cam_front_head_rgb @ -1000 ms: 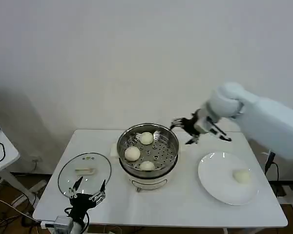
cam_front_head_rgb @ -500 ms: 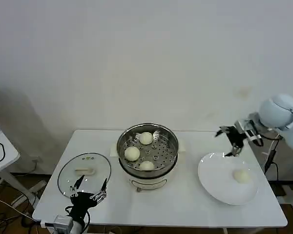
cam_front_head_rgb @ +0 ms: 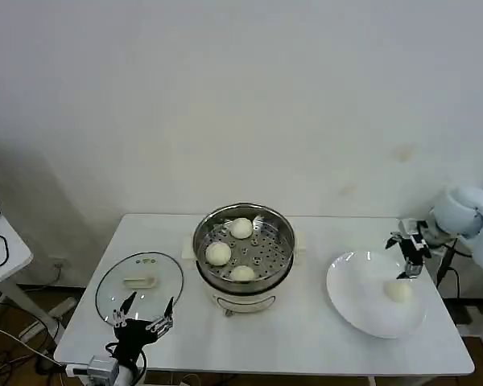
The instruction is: Take steamed baozi put them in steamer then cover it.
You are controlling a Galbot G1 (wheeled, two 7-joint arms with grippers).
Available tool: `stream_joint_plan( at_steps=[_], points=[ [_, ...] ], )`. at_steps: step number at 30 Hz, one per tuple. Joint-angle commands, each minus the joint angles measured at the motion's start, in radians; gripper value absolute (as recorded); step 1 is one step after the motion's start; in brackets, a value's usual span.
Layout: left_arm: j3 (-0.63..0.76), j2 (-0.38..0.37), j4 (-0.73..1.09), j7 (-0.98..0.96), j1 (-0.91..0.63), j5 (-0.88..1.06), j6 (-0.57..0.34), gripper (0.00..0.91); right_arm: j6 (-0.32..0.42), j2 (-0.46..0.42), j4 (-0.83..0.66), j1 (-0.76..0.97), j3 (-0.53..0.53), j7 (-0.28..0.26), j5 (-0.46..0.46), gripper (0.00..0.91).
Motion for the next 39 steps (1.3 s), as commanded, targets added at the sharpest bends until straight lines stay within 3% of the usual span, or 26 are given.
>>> stream_joint_plan(
  at_steps=[1, 11, 23, 39],
  points=[
    [-0.002, 0.0, 0.02, -0.001, -0.004, -0.001, 0.0, 0.907, 0.025, 0.096, -0.122, -0.122, 0.086, 0.013, -0.161, 0.907],
    [-0.004, -0.005, 0.032, 0.001, -0.009, 0.006, -0.004, 0.907, 0.038, 0.125, -0.17, -0.115, 0.056, -0.025, -0.204, 0.907],
    [-0.003, -0.001, 0.056, 0.0, -0.02, 0.002, -0.007, 0.907, 0.063, 0.173, -0.253, -0.086, 0.013, 0.001, -0.228, 0.907],
    [-0.004, 0.001, 0.087, 0.006, -0.03, -0.001, -0.009, 0.907, 0.085, 0.197, -0.286, -0.084, 0.004, -0.036, -0.254, 0.907]
  ],
)
